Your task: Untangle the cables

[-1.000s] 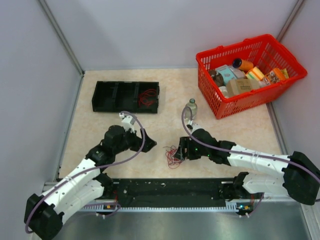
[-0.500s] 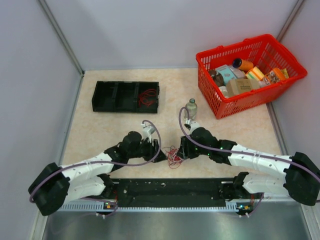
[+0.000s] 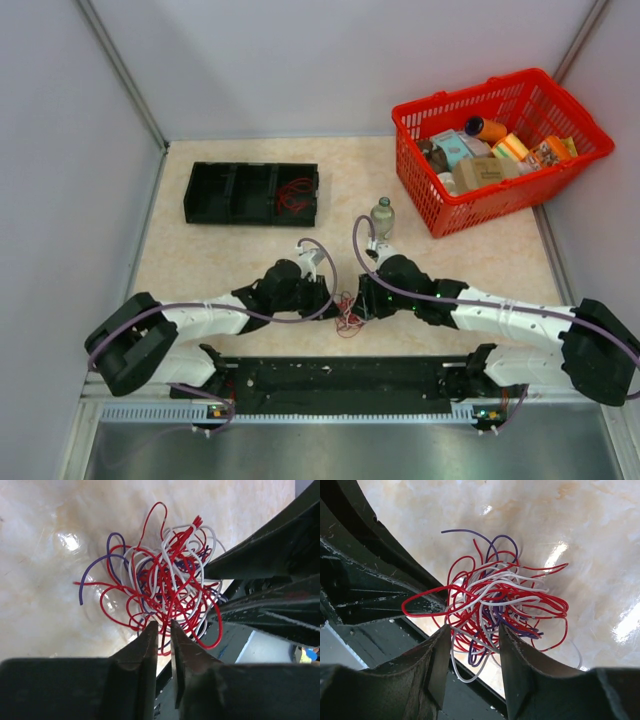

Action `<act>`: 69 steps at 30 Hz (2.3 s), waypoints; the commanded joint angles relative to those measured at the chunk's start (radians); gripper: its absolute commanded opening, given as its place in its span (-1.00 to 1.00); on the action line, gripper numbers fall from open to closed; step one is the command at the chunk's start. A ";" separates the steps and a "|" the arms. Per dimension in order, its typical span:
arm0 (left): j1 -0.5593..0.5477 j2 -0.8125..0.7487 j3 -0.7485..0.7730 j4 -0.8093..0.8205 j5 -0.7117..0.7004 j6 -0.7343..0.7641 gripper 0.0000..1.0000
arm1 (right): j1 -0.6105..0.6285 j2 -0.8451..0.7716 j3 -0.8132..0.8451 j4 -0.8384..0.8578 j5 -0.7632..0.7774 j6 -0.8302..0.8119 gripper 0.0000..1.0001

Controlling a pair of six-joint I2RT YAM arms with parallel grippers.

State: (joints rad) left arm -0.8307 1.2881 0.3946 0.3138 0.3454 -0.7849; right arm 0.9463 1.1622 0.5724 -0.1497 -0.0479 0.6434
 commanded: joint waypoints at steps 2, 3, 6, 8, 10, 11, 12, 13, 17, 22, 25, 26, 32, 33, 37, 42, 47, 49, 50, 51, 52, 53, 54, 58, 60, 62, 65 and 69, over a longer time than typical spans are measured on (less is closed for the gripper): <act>-0.021 0.024 0.082 -0.001 -0.048 0.016 -0.88 | 0.003 0.022 0.041 0.000 0.019 0.004 -0.06; -0.028 0.013 0.095 -0.037 -0.065 0.029 -1.00 | 0.005 0.031 0.049 -0.008 0.022 0.009 -0.03; -0.056 -0.038 0.128 -0.106 -0.092 0.064 -1.00 | 0.014 0.050 0.066 -0.024 0.032 0.054 0.07; -0.074 -0.073 0.145 -0.131 -0.083 0.067 -1.00 | 0.026 0.066 0.090 -0.031 0.045 0.100 0.13; -0.077 -0.098 0.151 -0.122 -0.034 0.038 -1.00 | 0.046 0.092 0.124 -0.060 0.112 0.140 0.13; -0.079 -0.108 0.150 -0.110 -0.014 0.021 -1.00 | 0.049 0.106 0.139 -0.085 0.158 0.159 0.11; -0.079 -0.125 0.151 -0.108 0.000 0.012 -1.00 | 0.051 0.122 0.148 -0.097 0.183 0.167 0.05; -0.079 -0.148 0.158 -0.123 -0.003 0.010 -1.00 | 0.051 0.138 0.156 -0.108 0.224 0.174 -0.11; -0.079 -0.312 0.228 -0.309 -0.152 0.070 -1.00 | 0.048 0.151 0.149 -0.200 0.345 0.225 -0.97; -0.077 -0.609 0.338 -0.594 -0.518 0.171 -1.00 | -0.013 0.033 0.066 -0.234 0.399 0.266 -1.00; -0.077 -0.745 0.381 -0.630 -0.670 0.257 -1.00 | -0.061 -0.019 0.023 -0.245 0.392 0.262 -1.00; -0.077 -0.777 0.394 -0.621 -0.698 0.292 -1.00 | -0.076 -0.028 0.014 -0.245 0.385 0.253 -1.00; -0.077 -0.803 0.652 -0.729 -0.848 0.475 -1.00 | -0.092 -0.036 -0.002 -0.257 0.390 0.229 -1.00; -0.077 -0.791 0.711 -0.743 -0.861 0.505 -1.00 | -0.095 -0.033 -0.005 -0.260 0.391 0.228 -1.00; -0.077 -0.734 0.944 -0.794 -0.910 0.588 -1.00 | -0.104 -0.025 -0.020 -0.281 0.413 0.236 -0.99; -0.077 -0.690 1.147 -0.759 -0.936 0.682 -1.00 | -0.113 -0.045 -0.045 -0.321 0.462 0.271 -0.99; -0.077 -0.584 1.320 -0.820 -0.919 0.723 -1.00 | -0.121 -0.068 -0.057 -0.363 0.519 0.285 -0.98; -0.077 -0.544 1.398 -0.855 -1.002 0.759 -1.00 | -0.138 -0.076 -0.066 -0.384 0.540 0.292 -0.98; -0.077 -0.536 1.415 -0.848 -1.040 0.777 -1.00 | -0.147 -0.087 -0.075 -0.392 0.546 0.292 -0.98; -0.077 -0.533 1.423 -0.832 -1.065 0.814 -1.00 | -0.153 -0.097 -0.086 -0.395 0.559 0.295 -0.98; -0.077 -0.533 1.429 -0.816 -1.071 0.831 -1.00 | -0.164 -0.107 -0.095 -0.398 0.563 0.294 -0.98; -0.077 -0.526 1.440 -0.811 -1.066 0.838 -1.00 | -0.176 -0.120 -0.104 -0.399 0.568 0.297 -0.99; -0.077 -0.515 1.451 -0.809 -1.062 0.843 -1.00 | -0.181 -0.127 -0.111 -0.399 0.559 0.303 -0.99; -0.077 -0.448 1.550 -0.832 -1.111 0.883 -1.00 | -0.188 -0.127 -0.103 -0.425 0.574 0.320 -0.98; -0.077 -0.432 1.580 -0.796 -1.158 0.909 -1.00 | -0.214 -0.136 -0.112 -0.439 0.568 0.341 -1.00; -0.077 -0.411 1.589 -0.762 -1.178 0.931 -1.00 | -0.234 -0.168 -0.127 -0.452 0.576 0.364 -1.00; -0.077 -0.362 1.624 -0.826 -1.155 0.903 -1.00 | -0.238 -0.208 -0.121 -0.482 0.608 0.375 -0.99; -0.079 -0.351 1.655 -0.741 -1.309 1.031 -1.00 | -0.342 -0.271 -0.147 -0.534 0.586 0.412 -0.98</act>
State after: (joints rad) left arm -0.9077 0.9073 2.0148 -0.5064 -0.8333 0.1246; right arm 0.6933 0.9543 0.4473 -0.6167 0.5095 1.0023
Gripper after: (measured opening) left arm 0.012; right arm 0.020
